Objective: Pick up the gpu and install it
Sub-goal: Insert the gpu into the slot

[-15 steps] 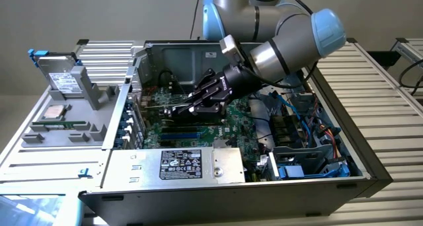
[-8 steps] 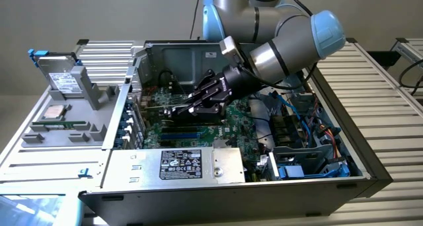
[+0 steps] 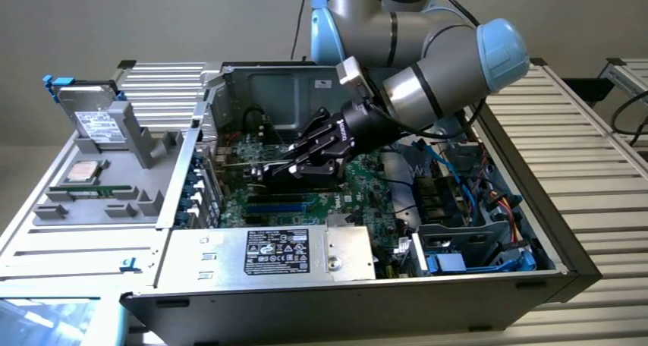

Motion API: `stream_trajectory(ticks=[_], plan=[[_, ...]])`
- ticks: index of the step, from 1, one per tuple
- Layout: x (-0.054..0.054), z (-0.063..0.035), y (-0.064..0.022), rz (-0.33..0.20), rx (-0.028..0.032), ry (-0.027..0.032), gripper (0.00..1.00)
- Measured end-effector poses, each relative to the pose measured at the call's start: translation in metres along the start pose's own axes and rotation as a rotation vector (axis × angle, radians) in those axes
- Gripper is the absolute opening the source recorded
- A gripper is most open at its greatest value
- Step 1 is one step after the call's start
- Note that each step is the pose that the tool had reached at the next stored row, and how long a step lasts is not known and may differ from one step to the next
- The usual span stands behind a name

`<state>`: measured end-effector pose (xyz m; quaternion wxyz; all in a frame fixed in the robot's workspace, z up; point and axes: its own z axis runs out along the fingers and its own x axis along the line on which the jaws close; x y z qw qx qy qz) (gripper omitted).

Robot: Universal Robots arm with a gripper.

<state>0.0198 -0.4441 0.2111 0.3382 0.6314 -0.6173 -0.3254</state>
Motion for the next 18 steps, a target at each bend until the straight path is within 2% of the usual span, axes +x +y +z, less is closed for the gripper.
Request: stream_trajectory(ticks=[2, 6, 9, 11, 14, 16, 17, 18], plan=[[0.0018, 0.0001, 0.0000, 0.003, -0.0017, -0.0030, 0.28], [0.0020, 0.0004, -0.0005, 0.007, -0.0029, -0.0012, 0.28], [0.0020, 0.0006, -0.0009, 0.026, -0.0068, 0.0099, 0.28], [0.0021, 0.0006, -0.0008, 0.032, -0.0081, 0.0127, 0.28], [0.0058, 0.0009, -0.0011, 0.034, -0.0088, 0.0091, 0.28], [0.0078, 0.0012, -0.0014, 0.035, -0.0117, 0.0049, 0.28], [0.0080, 0.0014, -0.0016, 0.038, -0.0124, 0.0008, 0.28], [0.0080, 0.0016, -0.0020, 0.042, -0.0128, -0.0059, 0.28]])
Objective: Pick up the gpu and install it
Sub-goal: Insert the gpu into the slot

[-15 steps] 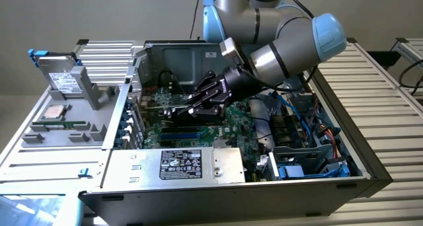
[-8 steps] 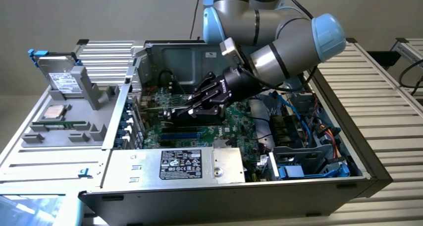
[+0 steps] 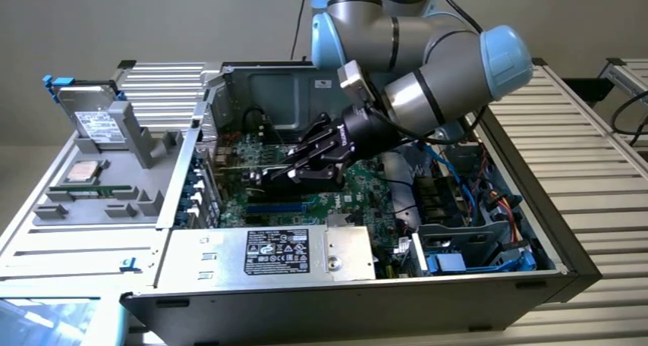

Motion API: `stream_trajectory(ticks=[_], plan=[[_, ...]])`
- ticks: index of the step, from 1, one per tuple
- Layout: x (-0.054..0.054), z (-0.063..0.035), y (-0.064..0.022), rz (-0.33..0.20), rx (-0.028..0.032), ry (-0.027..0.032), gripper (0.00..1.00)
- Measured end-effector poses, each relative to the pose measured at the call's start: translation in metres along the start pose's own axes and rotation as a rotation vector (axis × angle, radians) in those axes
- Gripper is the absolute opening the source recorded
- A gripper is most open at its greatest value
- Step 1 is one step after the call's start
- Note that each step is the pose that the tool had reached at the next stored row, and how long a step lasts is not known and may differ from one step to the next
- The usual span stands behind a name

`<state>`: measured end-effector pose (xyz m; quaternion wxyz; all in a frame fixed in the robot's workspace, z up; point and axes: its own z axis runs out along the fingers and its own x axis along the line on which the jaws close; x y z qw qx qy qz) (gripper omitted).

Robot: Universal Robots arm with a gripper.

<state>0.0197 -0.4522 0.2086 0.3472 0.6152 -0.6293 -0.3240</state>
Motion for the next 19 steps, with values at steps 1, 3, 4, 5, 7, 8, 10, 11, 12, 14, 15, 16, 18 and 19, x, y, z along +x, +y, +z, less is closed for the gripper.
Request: stream_trajectory(ticks=[1, 3, 4, 5, 7, 8, 10, 11, 12, 14, 15, 16, 18, 19], plan=[[0.0000, 0.0004, -0.0006, 0.005, -0.0005, -0.0103, 0.28], [-0.0001, 0.0012, -0.0018, 0.013, -0.0012, -0.0236, 0.28], [-0.0001, 0.0016, -0.0025, 0.015, -0.0012, -0.0252, 0.28], [-0.0002, 0.0020, -0.0029, 0.016, -0.0013, -0.0263, 0.28], [0.0006, 0.0026, -0.0035, 0.016, -0.0013, -0.0267, 0.28], [0.0012, 0.0028, -0.0038, 0.016, -0.0014, -0.0268, 0.28], [0.0040, 0.0033, -0.0043, 0.016, -0.0014, -0.0269, 0.28], [0.0050, 0.0035, -0.0047, 0.016, -0.0014, -0.0270, 0.28], [0.0053, 0.0039, -0.0052, 0.016, -0.0014, -0.0271, 0.28], [0.0054, 0.0044, -0.0060, 0.016, -0.0014, -0.0269, 0.28], [0.0055, 0.0046, -0.0061, 0.016, -0.0014, -0.0268, 0.28], [0.0055, 0.0051, -0.0060, 0.016, -0.0015, -0.0267, 0.28], [0.0056, 0.0058, -0.0055, 0.016, -0.0014, -0.0266, 0.28], [0.0056, 0.0058, -0.0055, 0.016, -0.0014, -0.0266, 0.28]])
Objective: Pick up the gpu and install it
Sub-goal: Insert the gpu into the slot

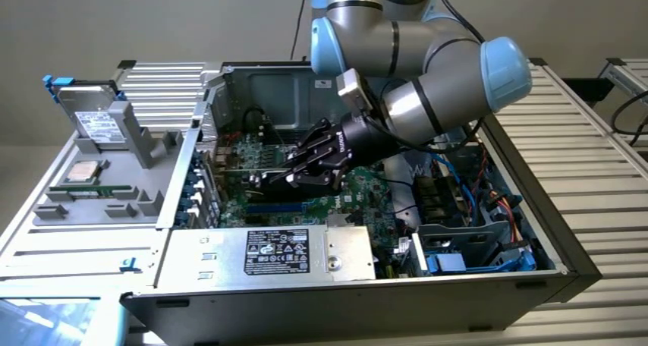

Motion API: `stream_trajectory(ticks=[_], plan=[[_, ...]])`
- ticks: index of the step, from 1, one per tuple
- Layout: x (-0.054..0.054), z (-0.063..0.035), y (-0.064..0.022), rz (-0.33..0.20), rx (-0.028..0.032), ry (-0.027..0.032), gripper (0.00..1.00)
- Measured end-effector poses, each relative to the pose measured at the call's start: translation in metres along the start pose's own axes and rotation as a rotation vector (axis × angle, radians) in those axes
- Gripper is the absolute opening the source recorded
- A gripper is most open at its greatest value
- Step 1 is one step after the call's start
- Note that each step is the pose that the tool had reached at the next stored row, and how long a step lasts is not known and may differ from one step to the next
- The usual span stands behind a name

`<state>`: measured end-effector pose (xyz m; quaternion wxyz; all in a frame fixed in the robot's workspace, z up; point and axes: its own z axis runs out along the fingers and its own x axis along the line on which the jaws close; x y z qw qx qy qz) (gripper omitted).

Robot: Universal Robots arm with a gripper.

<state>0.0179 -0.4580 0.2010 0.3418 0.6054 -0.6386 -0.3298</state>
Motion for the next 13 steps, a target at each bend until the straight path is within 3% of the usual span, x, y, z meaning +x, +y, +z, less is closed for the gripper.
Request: stream_trajectory(ticks=[8, 13], plan=[[-0.0001, 0.0003, -0.0004, -0.002, 0.0001, 0.0012, 0.28], [0.0000, 0.0006, -0.0008, -0.009, 0.0006, 0.0130, 0.28]])
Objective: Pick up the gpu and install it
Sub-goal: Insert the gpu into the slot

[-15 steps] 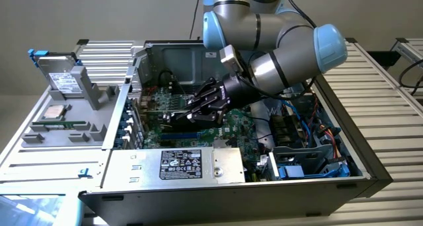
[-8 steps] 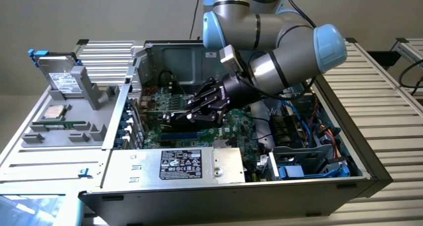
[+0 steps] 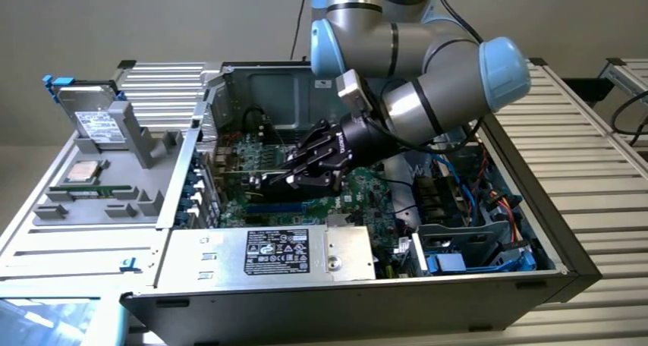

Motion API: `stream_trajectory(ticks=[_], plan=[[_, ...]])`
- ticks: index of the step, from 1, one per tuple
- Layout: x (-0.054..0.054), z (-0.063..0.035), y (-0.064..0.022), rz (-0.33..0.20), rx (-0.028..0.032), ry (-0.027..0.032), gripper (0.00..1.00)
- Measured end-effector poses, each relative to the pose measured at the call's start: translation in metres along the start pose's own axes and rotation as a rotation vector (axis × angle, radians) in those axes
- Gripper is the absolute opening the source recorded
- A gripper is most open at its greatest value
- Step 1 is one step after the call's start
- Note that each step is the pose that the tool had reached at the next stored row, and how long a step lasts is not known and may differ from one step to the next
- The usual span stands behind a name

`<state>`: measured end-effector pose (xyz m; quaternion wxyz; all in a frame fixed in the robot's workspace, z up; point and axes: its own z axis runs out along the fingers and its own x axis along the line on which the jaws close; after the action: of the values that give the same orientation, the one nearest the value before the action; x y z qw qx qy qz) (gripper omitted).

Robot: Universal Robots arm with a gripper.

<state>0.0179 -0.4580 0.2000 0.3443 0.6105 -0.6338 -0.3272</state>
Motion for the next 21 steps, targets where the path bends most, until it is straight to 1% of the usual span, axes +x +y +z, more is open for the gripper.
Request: stream_trajectory(ticks=[2, 4, 13, 21], plan=[[0.0000, 0.0002, -0.0003, -0.002, 0.0002, 0.0036, 0.28], [0.0000, 0.0003, -0.0005, -0.002, 0.0002, 0.0045, 0.28], [-0.0001, 0.0039, -0.0030, -0.003, 0.0002, 0.0044, 0.28], [-0.0008, 0.0069, -0.0020, -0.003, 0.0003, 0.0043, 0.28]])
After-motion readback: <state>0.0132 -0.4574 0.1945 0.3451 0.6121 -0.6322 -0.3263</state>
